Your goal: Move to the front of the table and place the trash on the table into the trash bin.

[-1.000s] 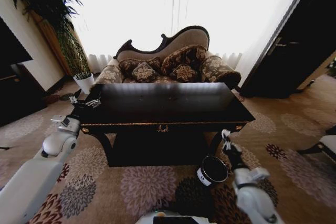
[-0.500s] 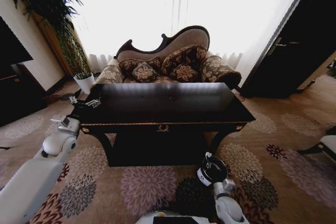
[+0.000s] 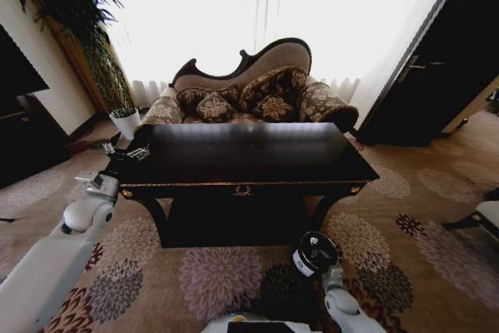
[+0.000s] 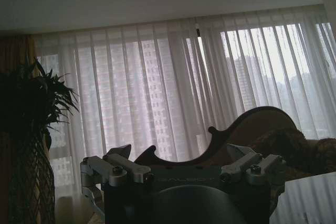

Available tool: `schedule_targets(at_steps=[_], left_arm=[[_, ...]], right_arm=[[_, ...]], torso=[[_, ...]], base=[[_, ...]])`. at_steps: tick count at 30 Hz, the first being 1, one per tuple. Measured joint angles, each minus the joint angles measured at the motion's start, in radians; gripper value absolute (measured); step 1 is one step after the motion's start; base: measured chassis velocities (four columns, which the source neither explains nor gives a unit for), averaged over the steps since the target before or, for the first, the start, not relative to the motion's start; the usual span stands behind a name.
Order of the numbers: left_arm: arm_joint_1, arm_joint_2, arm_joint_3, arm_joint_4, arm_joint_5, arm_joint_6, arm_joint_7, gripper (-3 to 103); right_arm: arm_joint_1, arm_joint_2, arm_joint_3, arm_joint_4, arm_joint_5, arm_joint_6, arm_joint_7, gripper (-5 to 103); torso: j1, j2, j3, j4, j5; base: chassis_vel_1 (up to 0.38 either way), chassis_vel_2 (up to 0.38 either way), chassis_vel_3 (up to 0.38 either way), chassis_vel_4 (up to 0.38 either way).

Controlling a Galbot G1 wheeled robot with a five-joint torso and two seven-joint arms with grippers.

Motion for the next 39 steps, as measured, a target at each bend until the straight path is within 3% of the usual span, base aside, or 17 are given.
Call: schedule_targets(at_steps=[6, 13, 16, 18, 22, 28, 29, 30, 31, 33, 36, 39], left_arm=[[0.0, 0.0, 0.0, 0.0, 0.0, 0.0, 0.0, 100], [0.0, 0.0, 0.0, 0.0, 0.0, 0.0, 0.0, 100], [0.0, 0.0, 0.0, 0.0, 0.0, 0.0, 0.0, 100], [0.0, 0.0, 0.0, 0.0, 0.0, 0.0, 0.0, 100], [0.0, 0.0, 0.0, 0.0, 0.0, 0.0, 0.0, 100], [0.0, 0.0, 0.0, 0.0, 0.0, 0.0, 0.0, 100], [0.0, 0.0, 0.0, 0.0, 0.0, 0.0, 0.0, 100], [0.0, 0.0, 0.0, 0.0, 0.0, 0.0, 0.0, 100], [0.0, 0.0, 0.0, 0.0, 0.0, 0.0, 0.0, 100], [0.0, 0.0, 0.0, 0.0, 0.0, 0.0, 0.0, 100], [0.0, 0.0, 0.0, 0.0, 0.0, 0.0, 0.0, 100], [0.0, 0.0, 0.0, 0.0, 0.0, 0.0, 0.0, 100]], right_arm=[[0.116, -0.049, -0.05, -0.178, -0.002, 0.034, 0.013, 0], [0.153, -0.07, -0.083, -0.256, 0.001, 0.05, 0.011, -2], [0.153, -0.068, -0.087, -0.26, 0.002, 0.05, 0.002, 13], [0.153, -0.066, -0.087, -0.258, 0.002, 0.05, 0.001, 13], [0.152, -0.058, -0.088, -0.246, 0.003, 0.047, 0.0, 35], [0.153, -0.056, -0.09, -0.246, 0.002, 0.045, 0.0, 51], [0.153, -0.056, -0.09, -0.246, 0.002, 0.045, 0.0, 56], [0.144, -0.054, -0.088, -0.225, 0.002, 0.042, 0.0, 73], [0.137, -0.054, -0.085, -0.211, 0.002, 0.041, 0.0, 78], [0.127, -0.053, -0.08, -0.193, 0.002, 0.041, 0.0, 78], [0.073, -0.042, -0.046, -0.096, 0.007, 0.031, 0.004, 94], [0.024, -0.031, -0.014, -0.015, 0.008, 0.028, 0.008, 99]], torso=[[0.0, 0.0, 0.0, 0.0002, -0.0004], [0.0, 0.0, 0.0, 0.0001, -0.0005], [0.0, 0.0, 0.0, 0.0001, -0.0005], [0.0, 0.0, 0.0, 0.0001, -0.0006], [0.0, 0.0, 0.0, 0.0003, -0.0005], [0.0, 0.0, 0.0, 0.0001, -0.0006], [0.0, 0.0, 0.0, 0.0002, -0.0005], [0.0, 0.0, 0.0, 0.0002, -0.0005], [0.0, 0.0, 0.0, 0.0002, -0.0006], [0.0, 0.0, 0.0, 0.0002, -0.0006], [0.0, 0.0, 0.0, 0.0001, -0.0005], [0.0, 0.0, 0.0, 0.0004, -0.0005]], base=[[0.0, 0.0, 0.0, 0.0], [0.0, 0.0, 0.0, 0.0], [0.0, 0.0, 0.0, 0.0], [0.0, 0.0, 0.0, 0.0], [0.0, 0.0, 0.0, 0.0], [0.0, 0.0, 0.0, 0.0], [0.0, 0.0, 0.0, 0.0], [0.0, 0.0, 0.0, 0.0], [0.0, 0.0, 0.0, 0.0], [0.0, 0.0, 0.0, 0.0], [0.0, 0.0, 0.0, 0.0], [0.0, 0.0, 0.0, 0.0]])
